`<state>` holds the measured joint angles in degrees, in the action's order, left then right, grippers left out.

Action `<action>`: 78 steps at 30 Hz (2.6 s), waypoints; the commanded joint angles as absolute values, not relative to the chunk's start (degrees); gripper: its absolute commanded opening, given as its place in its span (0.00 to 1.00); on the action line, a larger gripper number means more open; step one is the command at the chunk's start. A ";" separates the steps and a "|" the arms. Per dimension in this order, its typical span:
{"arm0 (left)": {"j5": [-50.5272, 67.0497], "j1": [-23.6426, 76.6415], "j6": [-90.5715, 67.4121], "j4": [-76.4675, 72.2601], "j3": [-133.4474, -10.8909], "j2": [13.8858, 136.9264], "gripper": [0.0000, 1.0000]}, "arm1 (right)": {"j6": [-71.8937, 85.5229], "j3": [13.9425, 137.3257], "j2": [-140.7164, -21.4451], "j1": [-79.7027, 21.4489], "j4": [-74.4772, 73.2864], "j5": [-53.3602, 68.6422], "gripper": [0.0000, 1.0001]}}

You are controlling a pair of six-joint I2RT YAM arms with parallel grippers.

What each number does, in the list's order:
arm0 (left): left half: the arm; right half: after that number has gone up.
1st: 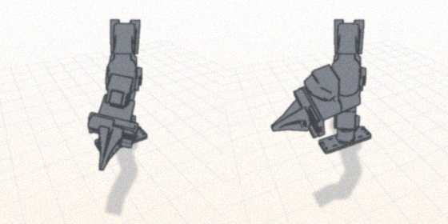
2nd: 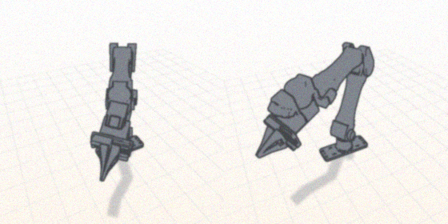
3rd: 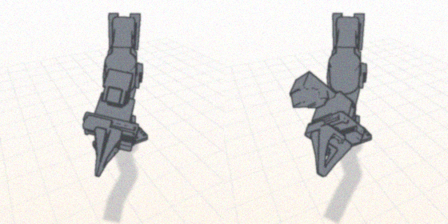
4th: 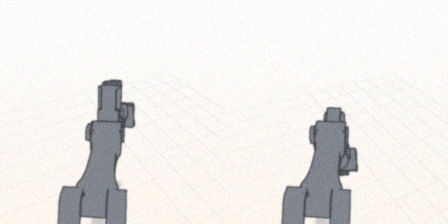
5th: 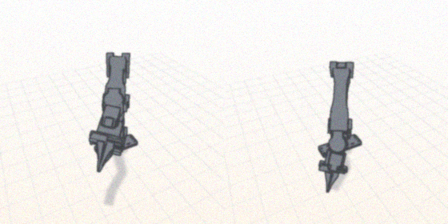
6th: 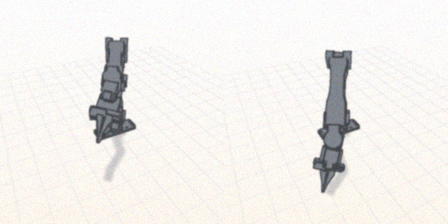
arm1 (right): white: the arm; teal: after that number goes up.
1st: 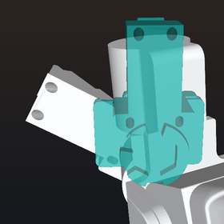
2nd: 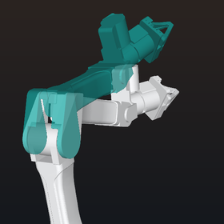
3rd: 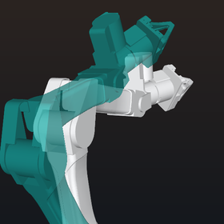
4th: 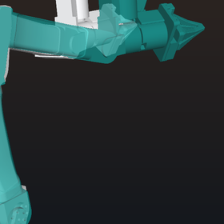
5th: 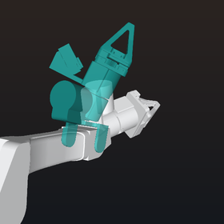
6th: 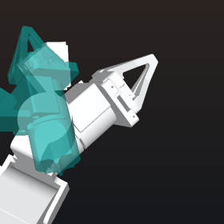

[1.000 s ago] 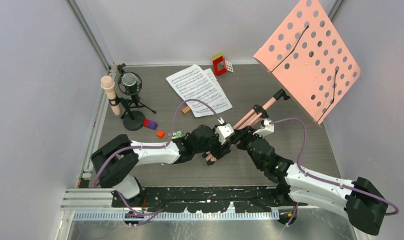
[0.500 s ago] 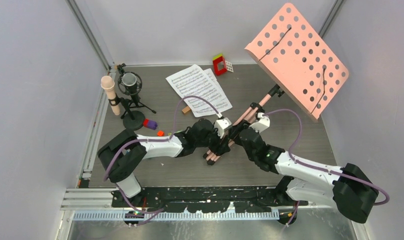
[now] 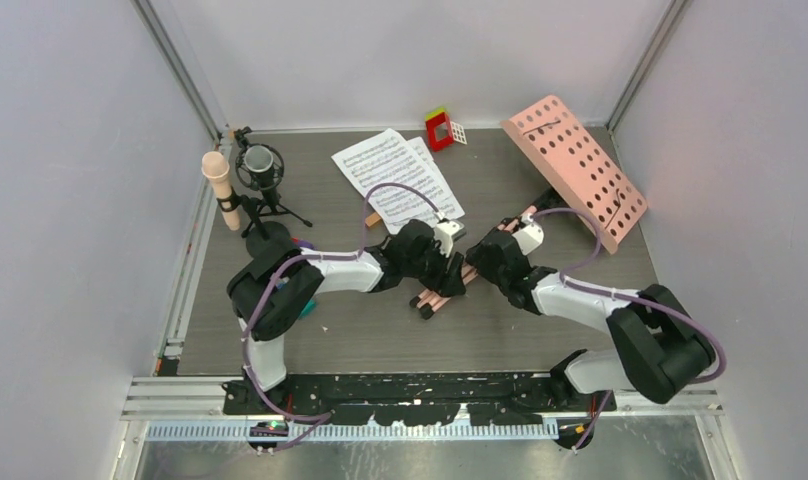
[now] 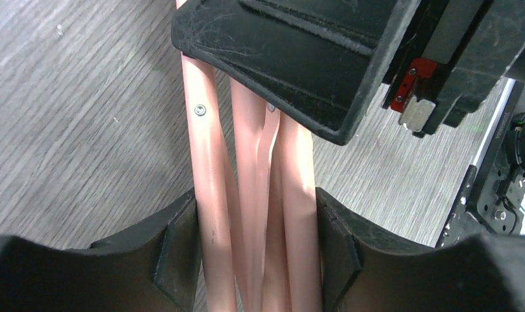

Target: Pack up the instrument practice props

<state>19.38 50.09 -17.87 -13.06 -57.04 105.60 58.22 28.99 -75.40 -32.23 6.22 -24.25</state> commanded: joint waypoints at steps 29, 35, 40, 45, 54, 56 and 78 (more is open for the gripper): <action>21.97 44.56 -19.45 -13.49 -67.51 114.76 0.10 | 38.35 38.84 -70.46 -24.04 2.42 -23.91 0.65; 21.07 44.47 -19.86 -13.26 -67.65 114.18 0.23 | 39.68 37.76 -56.53 -24.03 -8.00 -20.54 0.84; 21.06 44.47 -19.59 -12.73 -67.59 113.53 0.31 | 41.69 36.27 -44.91 -24.04 -15.20 -17.31 0.84; 20.56 44.53 -19.36 -12.81 -66.71 111.64 0.52 | 43.70 35.86 -34.70 -24.04 -25.77 -17.41 0.84; 20.39 45.00 -19.16 -13.44 -66.04 106.79 1.00 | 45.84 35.41 -25.01 -24.04 -32.22 -18.47 0.82; 19.61 45.09 -19.14 -12.79 -66.16 105.50 1.00 | 45.92 36.11 -24.92 -24.07 -33.47 -18.90 0.82; -12.58 44.34 -19.99 22.34 -65.04 76.88 1.00 | 46.91 50.25 -42.66 -24.07 -50.17 -15.15 1.00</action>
